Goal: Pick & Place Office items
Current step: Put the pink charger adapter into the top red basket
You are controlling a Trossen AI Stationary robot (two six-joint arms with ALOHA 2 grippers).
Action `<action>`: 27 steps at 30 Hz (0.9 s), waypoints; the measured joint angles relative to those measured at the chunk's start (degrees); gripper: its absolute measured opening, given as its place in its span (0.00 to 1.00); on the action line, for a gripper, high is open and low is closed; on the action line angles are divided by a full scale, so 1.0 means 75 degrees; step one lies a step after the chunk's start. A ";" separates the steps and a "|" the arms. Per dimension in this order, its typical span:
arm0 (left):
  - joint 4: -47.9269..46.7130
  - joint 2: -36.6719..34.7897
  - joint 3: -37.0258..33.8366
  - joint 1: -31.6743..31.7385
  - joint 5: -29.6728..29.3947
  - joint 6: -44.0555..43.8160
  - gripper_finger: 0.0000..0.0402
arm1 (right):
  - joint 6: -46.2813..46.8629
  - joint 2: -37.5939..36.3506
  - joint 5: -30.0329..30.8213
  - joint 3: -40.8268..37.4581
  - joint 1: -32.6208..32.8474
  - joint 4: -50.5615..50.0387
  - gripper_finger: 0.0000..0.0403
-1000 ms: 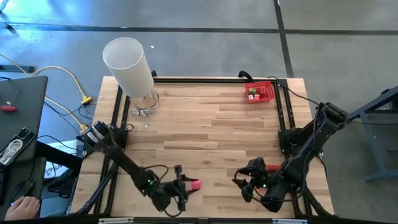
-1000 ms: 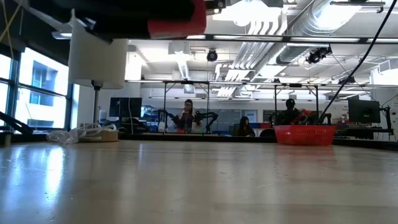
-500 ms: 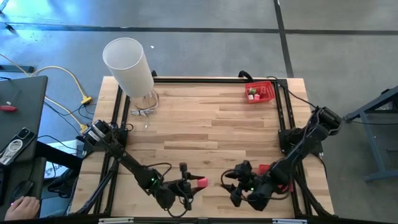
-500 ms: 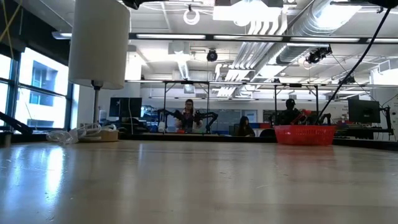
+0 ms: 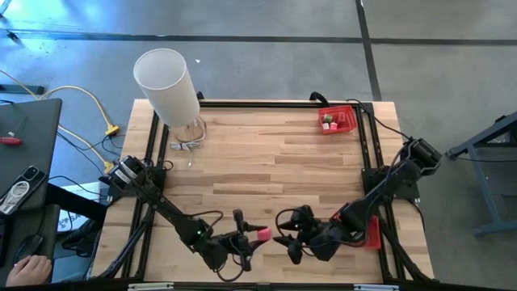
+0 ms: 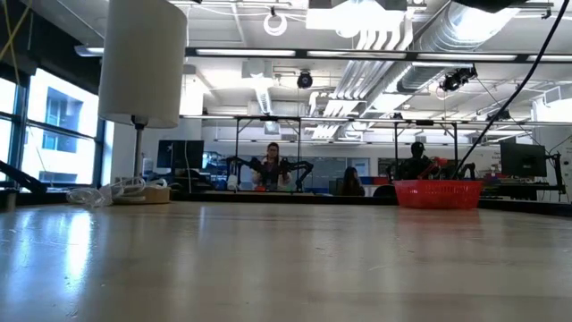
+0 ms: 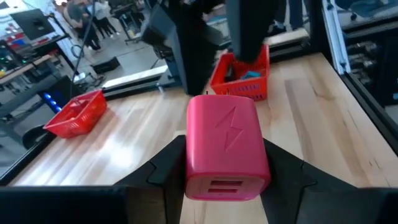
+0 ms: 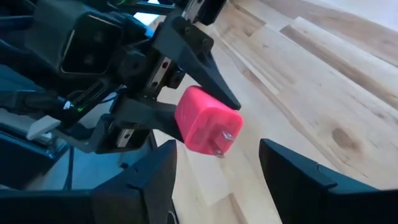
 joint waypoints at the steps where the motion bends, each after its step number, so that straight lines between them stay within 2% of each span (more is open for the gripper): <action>1: 0.0078 0.0000 0.0001 0.0002 -0.0038 0.0005 0.37 | -0.0001 0.0000 -0.0072 0.0000 -0.0032 0.0030 0.54; 12: 0.0705 0.0000 0.0003 0.0099 -0.0023 0.0562 0.37 | 0.0000 -0.0006 -0.0335 0.0000 -0.0257 0.0107 0.54; 27: 0.0786 0.0000 0.0097 0.0204 -0.0006 0.0572 0.37 | -0.0210 -0.0015 -0.0560 0.0000 -0.0301 0.0516 0.54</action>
